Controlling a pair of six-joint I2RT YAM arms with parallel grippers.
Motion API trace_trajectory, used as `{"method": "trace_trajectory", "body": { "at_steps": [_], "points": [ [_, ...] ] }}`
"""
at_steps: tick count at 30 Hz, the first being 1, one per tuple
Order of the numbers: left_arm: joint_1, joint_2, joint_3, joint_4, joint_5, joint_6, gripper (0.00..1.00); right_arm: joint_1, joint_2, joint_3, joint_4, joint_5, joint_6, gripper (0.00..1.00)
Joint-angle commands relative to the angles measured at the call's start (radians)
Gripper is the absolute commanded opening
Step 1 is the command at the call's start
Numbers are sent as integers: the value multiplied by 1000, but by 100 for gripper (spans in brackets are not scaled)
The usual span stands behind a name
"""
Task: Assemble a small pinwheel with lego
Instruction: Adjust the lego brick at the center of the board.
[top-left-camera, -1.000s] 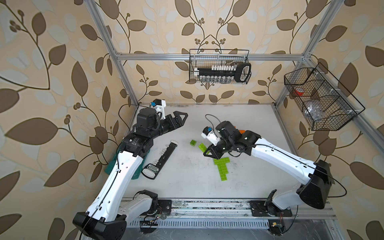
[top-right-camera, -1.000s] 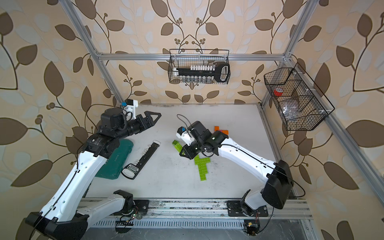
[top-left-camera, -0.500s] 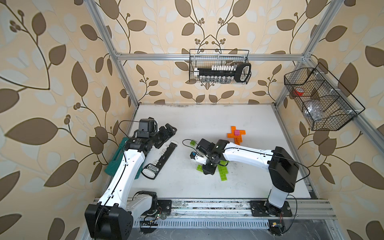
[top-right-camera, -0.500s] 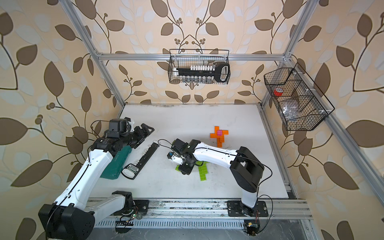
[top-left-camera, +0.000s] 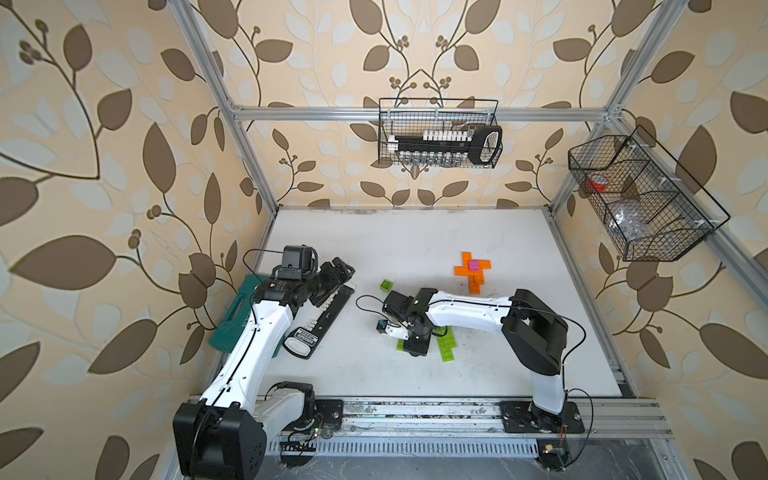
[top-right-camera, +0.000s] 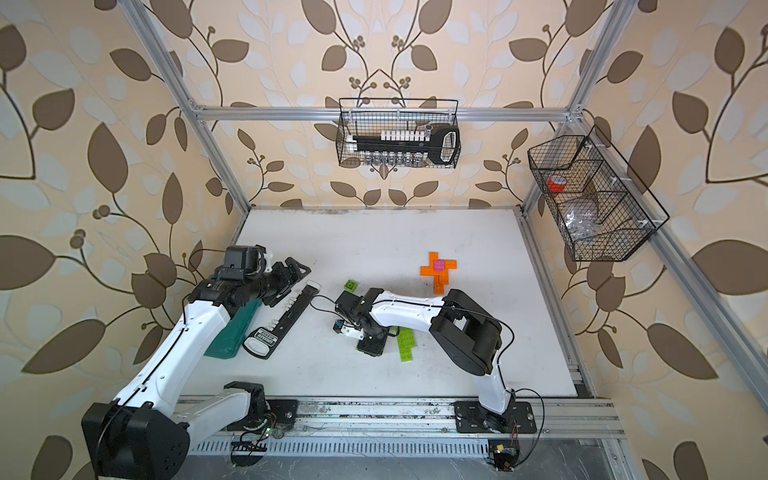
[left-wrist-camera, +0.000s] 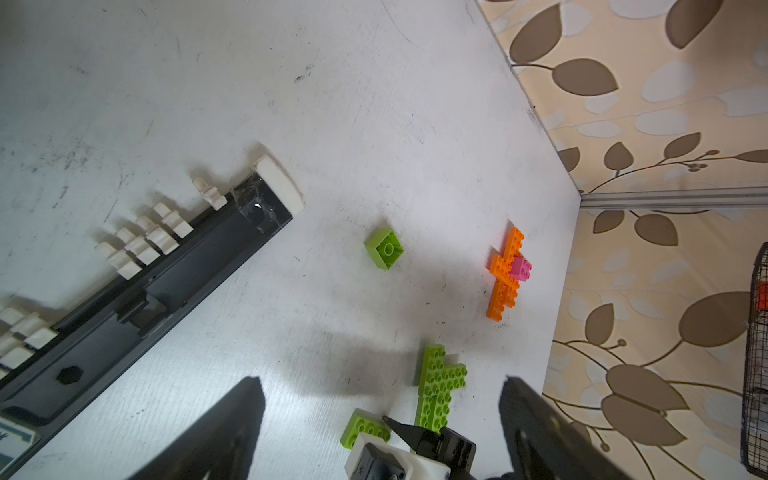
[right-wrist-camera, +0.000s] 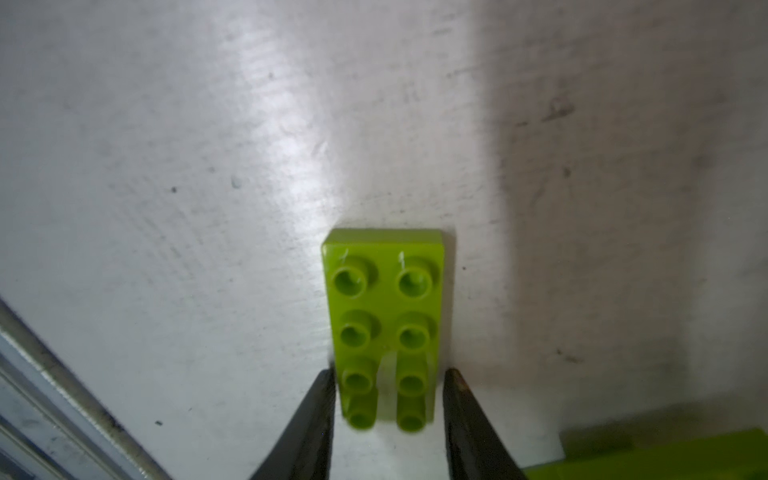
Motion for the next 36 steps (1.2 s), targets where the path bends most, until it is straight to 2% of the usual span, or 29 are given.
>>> {"method": "trace_trajectory", "body": {
  "at_steps": [1, 5, 11, 16, 19, 23, 26, 28, 32, 36],
  "points": [
    [10, 0, -6, -3, 26, 23, 91, 7, -1, 8, 2, 46, 7, 45],
    [10, 14, -21, -7, 40, 24, 91, -5, -26, -14, 32, 52, 39, 46],
    [-3, 15, -90, 13, 57, -4, 90, -24, -70, -43, 45, 58, 74, 42],
    [-90, 16, -126, 9, -2, -37, 89, -32, -116, -70, 52, 83, 131, 37],
    [-169, 22, -151, 6, -50, -73, 86, -59, -179, -97, 65, 63, 246, 32],
    [-297, 7, -224, 41, -117, -134, 78, -77, -255, -114, 65, 88, 581, 29],
    [-410, 10, -292, 102, -170, -183, 68, -77, -262, -111, 41, 14, 798, 33],
    [-479, 27, -336, 178, -187, -204, 63, -77, -245, -111, 29, -15, 914, 29],
    [-573, 71, -401, 326, -201, -222, 57, -61, -185, -79, 4, -19, 976, 26],
    [-587, 100, -412, 380, -189, -223, 56, -43, -135, -39, -22, -16, 982, 24]
  ]
}}
